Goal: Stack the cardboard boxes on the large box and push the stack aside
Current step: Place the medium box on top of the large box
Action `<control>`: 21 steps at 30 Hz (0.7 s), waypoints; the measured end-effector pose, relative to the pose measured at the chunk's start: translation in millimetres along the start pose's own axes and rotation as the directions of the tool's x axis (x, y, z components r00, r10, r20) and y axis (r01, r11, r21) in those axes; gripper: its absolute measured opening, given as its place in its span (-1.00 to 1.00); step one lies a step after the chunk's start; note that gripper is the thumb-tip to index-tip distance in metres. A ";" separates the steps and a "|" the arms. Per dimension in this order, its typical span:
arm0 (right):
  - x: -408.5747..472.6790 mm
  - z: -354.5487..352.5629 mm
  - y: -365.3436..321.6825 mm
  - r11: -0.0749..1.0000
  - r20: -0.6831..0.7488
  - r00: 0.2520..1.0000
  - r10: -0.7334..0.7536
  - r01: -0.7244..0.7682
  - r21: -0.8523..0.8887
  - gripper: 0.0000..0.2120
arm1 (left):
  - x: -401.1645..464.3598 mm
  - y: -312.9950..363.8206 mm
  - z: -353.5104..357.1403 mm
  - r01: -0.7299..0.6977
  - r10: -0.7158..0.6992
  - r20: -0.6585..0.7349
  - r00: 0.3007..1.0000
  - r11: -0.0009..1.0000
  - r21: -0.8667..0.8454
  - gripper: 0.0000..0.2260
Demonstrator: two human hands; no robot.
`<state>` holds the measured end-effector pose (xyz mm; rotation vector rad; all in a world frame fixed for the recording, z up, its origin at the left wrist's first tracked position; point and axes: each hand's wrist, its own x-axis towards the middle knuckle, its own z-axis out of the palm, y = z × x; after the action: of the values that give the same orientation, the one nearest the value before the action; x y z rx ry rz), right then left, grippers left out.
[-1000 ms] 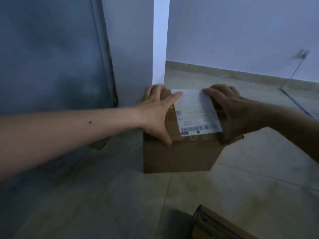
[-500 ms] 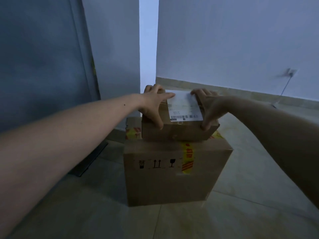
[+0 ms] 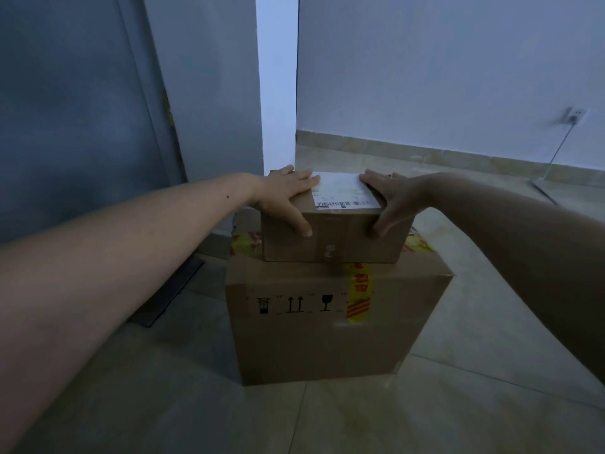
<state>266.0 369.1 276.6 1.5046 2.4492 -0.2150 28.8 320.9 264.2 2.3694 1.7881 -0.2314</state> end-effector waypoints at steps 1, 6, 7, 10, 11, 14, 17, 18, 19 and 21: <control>-2.7 1.0 -0.2 0.999 -0.024 1.000 0.011 -0.012 -0.032 0.18 | -2.1 2.2 -1.8 -0.002 0.003 -0.007 1.000 1.000 0.013 0.03; -35.6 18.9 -8.9 0.994 -0.265 0.959 -0.104 0.109 0.002 0.21 | -24.6 26.1 5.9 -0.042 0.068 -0.253 0.965 0.993 0.109 -0.06; -47.5 25.0 -10.7 0.988 -0.346 0.930 -0.121 0.147 0.048 0.18 | -32.2 33.3 13.0 -0.082 0.108 -0.358 0.927 0.993 0.089 -0.08; -90.4 52.8 -13.9 0.950 -0.554 0.816 -0.165 0.283 0.134 0.05 | -61.1 61.1 40.8 -0.334 0.301 -0.626 0.719 0.940 0.068 -0.20; -105.9 65.2 -13.9 0.931 -0.595 0.781 -0.189 0.334 0.143 0.00 | -70.5 71.5 52.1 -0.409 0.385 -0.648 0.657 0.904 0.122 -0.26; -146.2 110.3 -13.2 0.908 -0.623 0.752 -0.214 0.389 0.157 -0.10 | -89.4 97.3 94.1 -0.540 0.550 -0.574 0.607 0.815 0.209 -0.38; -186.0 166.2 -14.2 0.917 -0.538 0.824 -0.176 0.336 0.215 -0.13 | -104.8 127.8 144.1 -0.568 0.546 -0.442 0.711 0.818 0.097 -0.29; -198.3 186.2 -16.5 0.923 -0.477 0.868 -0.138 0.288 0.257 -0.14 | -109.0 138.0 160.7 -0.553 0.525 -0.366 0.769 0.832 0.031 -0.23; -211.9 208.2 -18.3 0.930 -0.393 0.916 -0.086 0.216 0.299 -0.15 | -114.2 149.6 177.9 -0.532 0.504 -0.271 0.820 0.846 -0.040 -0.17; -231.0 248.5 -22.3 0.939 -0.226 0.974 0.003 0.075 0.336 -0.13 | -120.5 166.3 208.1 -0.473 0.467 -0.075 0.881 0.869 -0.146 -0.07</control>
<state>380.7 97.7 106.9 1.7036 2.7281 -0.5323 150.9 116.8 94.2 2.6044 1.1296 0.0225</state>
